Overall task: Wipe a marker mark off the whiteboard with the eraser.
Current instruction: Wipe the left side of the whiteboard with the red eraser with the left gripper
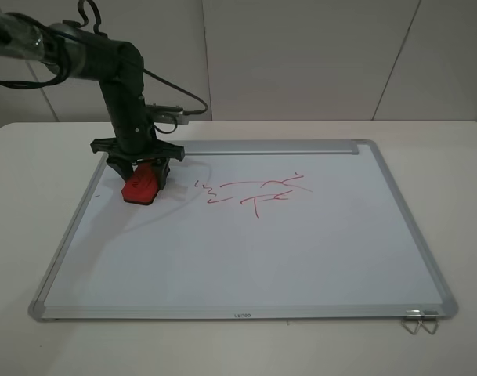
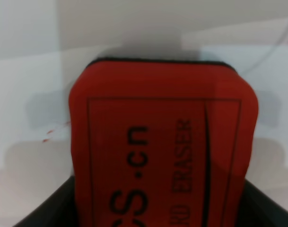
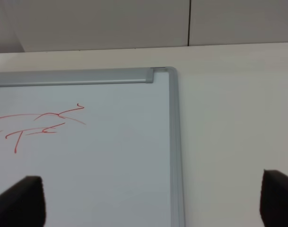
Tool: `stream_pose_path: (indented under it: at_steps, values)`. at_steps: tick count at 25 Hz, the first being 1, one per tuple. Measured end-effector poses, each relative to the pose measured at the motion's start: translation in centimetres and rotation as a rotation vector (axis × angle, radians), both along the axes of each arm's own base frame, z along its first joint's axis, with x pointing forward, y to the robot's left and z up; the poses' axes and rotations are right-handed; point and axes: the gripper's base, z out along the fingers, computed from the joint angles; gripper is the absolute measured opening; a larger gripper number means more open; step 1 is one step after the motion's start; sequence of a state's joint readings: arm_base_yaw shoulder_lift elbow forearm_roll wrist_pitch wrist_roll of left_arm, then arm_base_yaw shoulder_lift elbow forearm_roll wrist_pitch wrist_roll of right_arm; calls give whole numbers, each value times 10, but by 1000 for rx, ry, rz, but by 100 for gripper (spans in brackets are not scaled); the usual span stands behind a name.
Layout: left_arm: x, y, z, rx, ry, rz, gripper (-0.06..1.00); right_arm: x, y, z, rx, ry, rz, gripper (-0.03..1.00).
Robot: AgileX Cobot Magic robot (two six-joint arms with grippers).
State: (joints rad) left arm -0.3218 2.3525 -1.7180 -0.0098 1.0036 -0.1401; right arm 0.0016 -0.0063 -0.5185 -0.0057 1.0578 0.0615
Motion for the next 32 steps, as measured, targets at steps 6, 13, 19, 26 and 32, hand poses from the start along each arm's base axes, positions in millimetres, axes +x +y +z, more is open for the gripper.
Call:
stream_pose_path:
  at_steps: [6, 13, 19, 26, 32]
  values:
    - [-16, 35, 2, 23, 48, 61, 58, 0, 0, 0, 5, 0, 3, 83]
    - [-40, 62, 1, 27, 65, 146, 58, 0, 0, 0, 5, 0, 3, 83]
    - [-45, 67, 1, 26, 63, 159, 58, 0, 0, 0, 5, 0, 3, 83]
    - [-49, 40, 1, 1, 47, 113, 58, 0, 0, 0, 0, 0, 0, 83]
    - [-55, 15, 1, -17, 32, 57, 58, 0, 0, 0, 0, 0, 0, 83]
